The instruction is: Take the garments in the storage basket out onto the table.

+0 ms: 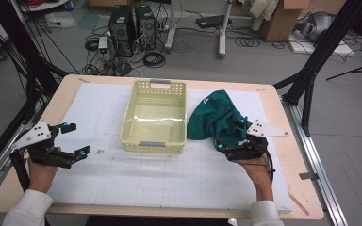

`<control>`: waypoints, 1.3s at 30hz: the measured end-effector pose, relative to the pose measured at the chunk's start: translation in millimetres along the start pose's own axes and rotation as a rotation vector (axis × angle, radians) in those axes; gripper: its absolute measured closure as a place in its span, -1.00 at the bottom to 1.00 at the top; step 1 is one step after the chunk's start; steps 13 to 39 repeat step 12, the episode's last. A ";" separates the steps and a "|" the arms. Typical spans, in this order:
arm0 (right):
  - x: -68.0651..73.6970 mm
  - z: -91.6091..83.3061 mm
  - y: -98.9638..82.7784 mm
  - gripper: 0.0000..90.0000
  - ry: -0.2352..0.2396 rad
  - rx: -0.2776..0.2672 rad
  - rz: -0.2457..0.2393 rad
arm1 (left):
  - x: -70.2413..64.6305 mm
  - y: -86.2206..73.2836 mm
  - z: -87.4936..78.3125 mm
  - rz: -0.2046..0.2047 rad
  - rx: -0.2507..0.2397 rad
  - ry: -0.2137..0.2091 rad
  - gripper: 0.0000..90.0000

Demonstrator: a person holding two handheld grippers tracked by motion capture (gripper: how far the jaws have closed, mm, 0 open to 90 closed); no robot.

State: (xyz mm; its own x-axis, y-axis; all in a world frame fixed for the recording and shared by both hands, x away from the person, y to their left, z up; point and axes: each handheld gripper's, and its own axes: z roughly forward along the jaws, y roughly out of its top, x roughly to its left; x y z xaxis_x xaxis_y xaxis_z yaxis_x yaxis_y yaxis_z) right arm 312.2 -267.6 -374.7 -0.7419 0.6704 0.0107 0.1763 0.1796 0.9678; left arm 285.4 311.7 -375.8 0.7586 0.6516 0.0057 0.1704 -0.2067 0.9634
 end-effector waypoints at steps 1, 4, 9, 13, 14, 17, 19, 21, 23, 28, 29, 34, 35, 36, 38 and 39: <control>0.1 -0.1 -0.4 -1.00 -0.007 0.004 0.001 | 0.1 0.0 0.0 -0.001 0.000 -0.001 -0.96; -0.2 0.5 -3.9 -1.00 -0.034 0.022 0.009 | 0.2 0.1 0.0 0.000 0.000 -0.002 -0.96; -1.1 0.3 -5.6 -1.00 -0.030 0.017 0.009 | -0.1 0.3 -0.1 0.001 -0.002 -0.004 -0.96; -0.3 0.9 -5.5 -1.00 -0.022 0.021 0.013 | 0.1 0.3 -0.2 0.000 -0.004 -0.004 -0.96; -0.3 0.9 -5.5 -1.00 -0.022 0.021 0.013 | 0.1 0.3 -0.2 0.000 -0.004 -0.004 -0.96; -0.3 0.9 -5.5 -1.00 -0.022 0.021 0.013 | 0.1 0.3 -0.2 0.000 -0.004 -0.004 -0.96; -0.3 0.9 -5.5 -1.00 -0.022 0.021 0.013 | 0.1 0.3 -0.2 0.000 -0.004 -0.004 -0.96; -0.3 0.9 -5.5 -1.00 -0.022 0.021 0.013 | 0.1 0.3 -0.2 0.000 -0.004 -0.004 -0.96; -0.3 0.9 -5.5 -1.00 -0.022 0.021 0.013 | 0.1 0.3 -0.2 0.000 -0.004 -0.004 -0.96; -0.3 0.9 -5.5 -1.00 -0.022 0.021 0.013 | 0.1 0.3 -0.2 0.000 -0.004 -0.004 -0.96; -0.3 0.9 -5.5 -1.00 -0.022 0.021 0.013 | 0.1 0.3 -0.2 0.000 -0.004 -0.004 -0.96; -0.3 0.9 -5.5 -1.00 -0.022 0.021 0.013 | 0.1 0.3 -0.2 0.000 -0.004 -0.004 -0.96; -0.3 0.9 -5.5 -1.00 -0.022 0.021 0.013 | 0.1 0.3 -0.2 0.000 -0.004 -0.004 -0.96; -0.3 0.9 -5.5 -1.00 -0.022 0.021 0.013 | 0.1 0.3 -0.2 0.000 -0.004 -0.004 -0.96; -0.3 0.9 -5.5 -1.00 -0.022 0.021 0.013 | 0.1 0.3 -0.2 0.000 -0.004 -0.004 -0.96; -0.3 0.9 -5.5 -1.00 -0.022 0.021 0.013 | 0.1 0.3 -0.2 0.000 -0.004 -0.004 -0.96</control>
